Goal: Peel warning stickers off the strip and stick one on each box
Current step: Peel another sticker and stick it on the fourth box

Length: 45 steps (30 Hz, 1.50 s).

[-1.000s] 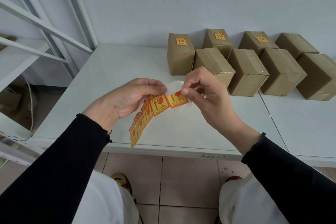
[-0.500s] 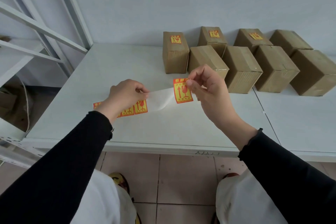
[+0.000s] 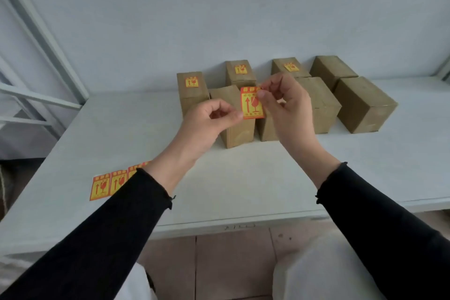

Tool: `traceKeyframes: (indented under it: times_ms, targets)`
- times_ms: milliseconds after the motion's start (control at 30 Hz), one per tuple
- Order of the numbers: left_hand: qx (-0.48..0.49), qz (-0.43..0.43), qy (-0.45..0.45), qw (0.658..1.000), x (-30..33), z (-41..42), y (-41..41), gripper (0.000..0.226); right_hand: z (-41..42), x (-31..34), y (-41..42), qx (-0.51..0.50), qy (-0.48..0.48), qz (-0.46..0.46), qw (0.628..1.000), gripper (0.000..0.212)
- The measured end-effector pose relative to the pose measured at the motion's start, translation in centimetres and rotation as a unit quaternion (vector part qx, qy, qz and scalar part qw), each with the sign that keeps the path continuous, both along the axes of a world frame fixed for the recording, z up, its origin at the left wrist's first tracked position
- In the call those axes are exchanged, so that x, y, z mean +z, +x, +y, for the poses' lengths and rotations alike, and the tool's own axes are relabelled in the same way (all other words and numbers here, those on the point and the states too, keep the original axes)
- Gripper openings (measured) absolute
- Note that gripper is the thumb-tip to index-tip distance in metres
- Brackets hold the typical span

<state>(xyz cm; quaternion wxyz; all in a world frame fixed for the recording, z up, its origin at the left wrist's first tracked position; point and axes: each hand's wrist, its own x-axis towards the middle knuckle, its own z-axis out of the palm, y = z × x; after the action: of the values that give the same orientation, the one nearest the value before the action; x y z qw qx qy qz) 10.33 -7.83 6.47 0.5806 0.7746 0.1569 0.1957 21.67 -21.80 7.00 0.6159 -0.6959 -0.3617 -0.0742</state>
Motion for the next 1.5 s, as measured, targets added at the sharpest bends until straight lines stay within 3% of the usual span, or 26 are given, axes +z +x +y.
traceKeyframes:
  times_ms: [133, 400, 500, 633, 900, 1100, 1233, 1500]
  targets:
    - [-0.027, 0.010, 0.020, 0.999, 1.4, -2.7, 4.1, 0.003, -2.9, 0.7, 3.3, -0.019, 0.000, -0.002, 1.000, 0.005]
    - [-0.062, 0.050, 0.036, 0.996, 3.2, -8.2, 14.9, 0.007, -8.1, 1.4, 12.9, -0.086, -0.004, 0.013, 0.996, 0.011]
    - [-0.063, 0.055, 0.008, 0.996, 3.8, -9.5, 21.0, 0.016, -8.9, 2.0, 18.8, -0.128, -0.030, 0.001, 0.991, 0.007]
    - [-0.061, 0.072, -0.030, 0.995, 4.5, -10.7, 29.5, 0.010, -9.3, 3.0, 27.0, -0.174, -0.083, -0.018, 0.981, 0.006]
    - [-0.023, 0.125, -0.003, 0.992, 2.1, -10.4, 42.3, 0.013, -8.1, 2.1, 38.9, -0.210, -0.206, -0.022, 0.956, 0.006]
    - [-0.003, 0.174, 0.025, 0.984, -0.8, -9.9, 46.9, 0.008, -7.7, -1.4, 43.3, -0.204, -0.272, 0.012, 0.940, 0.003]
    - [-0.003, 0.193, 0.051, 0.980, -2.1, -9.8, 48.4, 0.027, -7.5, -3.2, 44.5, -0.194, -0.270, 0.028, 0.943, 0.005]
    - [-0.007, 0.207, 0.092, 0.974, -3.2, -9.8, 49.1, 0.028, -7.3, -4.6, 44.8, -0.210, -0.271, 0.011, 0.939, 0.005]
